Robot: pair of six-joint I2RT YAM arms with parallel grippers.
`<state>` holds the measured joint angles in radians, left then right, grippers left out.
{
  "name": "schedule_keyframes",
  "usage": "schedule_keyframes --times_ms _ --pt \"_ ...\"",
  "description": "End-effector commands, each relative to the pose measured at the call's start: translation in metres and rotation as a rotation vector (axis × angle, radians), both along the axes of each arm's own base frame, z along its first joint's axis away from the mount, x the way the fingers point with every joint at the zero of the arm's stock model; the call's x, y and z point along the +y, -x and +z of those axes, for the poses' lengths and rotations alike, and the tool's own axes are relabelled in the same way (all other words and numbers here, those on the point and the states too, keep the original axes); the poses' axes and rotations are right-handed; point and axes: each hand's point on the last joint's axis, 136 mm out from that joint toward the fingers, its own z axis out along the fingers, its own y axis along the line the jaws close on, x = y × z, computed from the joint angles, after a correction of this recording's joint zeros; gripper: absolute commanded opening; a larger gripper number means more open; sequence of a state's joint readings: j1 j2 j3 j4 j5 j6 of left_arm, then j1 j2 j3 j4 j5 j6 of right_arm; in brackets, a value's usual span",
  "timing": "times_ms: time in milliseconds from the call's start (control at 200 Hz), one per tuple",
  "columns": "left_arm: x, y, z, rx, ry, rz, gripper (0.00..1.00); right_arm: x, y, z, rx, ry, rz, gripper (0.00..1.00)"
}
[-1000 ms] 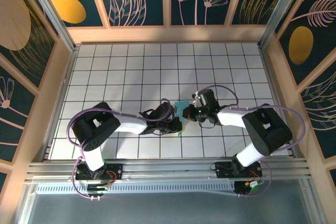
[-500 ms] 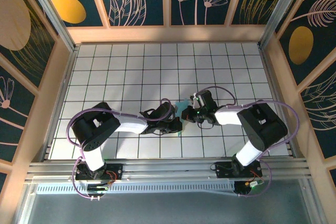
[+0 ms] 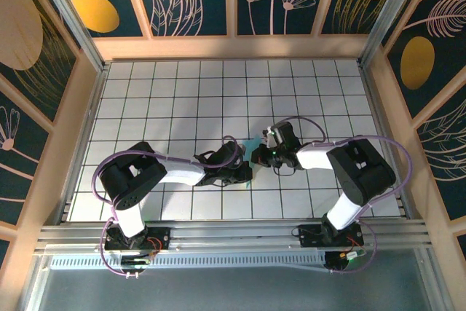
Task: Fold a paper plane with a square sheet of paper (fold left side to right side)
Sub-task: Fold the wing for the fifth time at the center of the table.
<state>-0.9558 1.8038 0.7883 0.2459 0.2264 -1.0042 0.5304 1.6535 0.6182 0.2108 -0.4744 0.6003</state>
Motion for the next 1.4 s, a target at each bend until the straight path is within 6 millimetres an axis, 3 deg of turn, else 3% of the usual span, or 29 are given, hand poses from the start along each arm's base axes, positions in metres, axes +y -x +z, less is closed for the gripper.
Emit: schedule_keyframes --times_ms 0,1391 --pt "0.05 0.025 -0.054 0.11 -0.242 0.01 0.0 -0.017 -0.022 -0.006 -0.039 0.066 -0.052 0.0" --pt "0.052 0.028 -0.055 0.118 -0.233 0.023 0.0 -0.052 -0.121 -0.008 -0.072 0.074 -0.115 0.0"
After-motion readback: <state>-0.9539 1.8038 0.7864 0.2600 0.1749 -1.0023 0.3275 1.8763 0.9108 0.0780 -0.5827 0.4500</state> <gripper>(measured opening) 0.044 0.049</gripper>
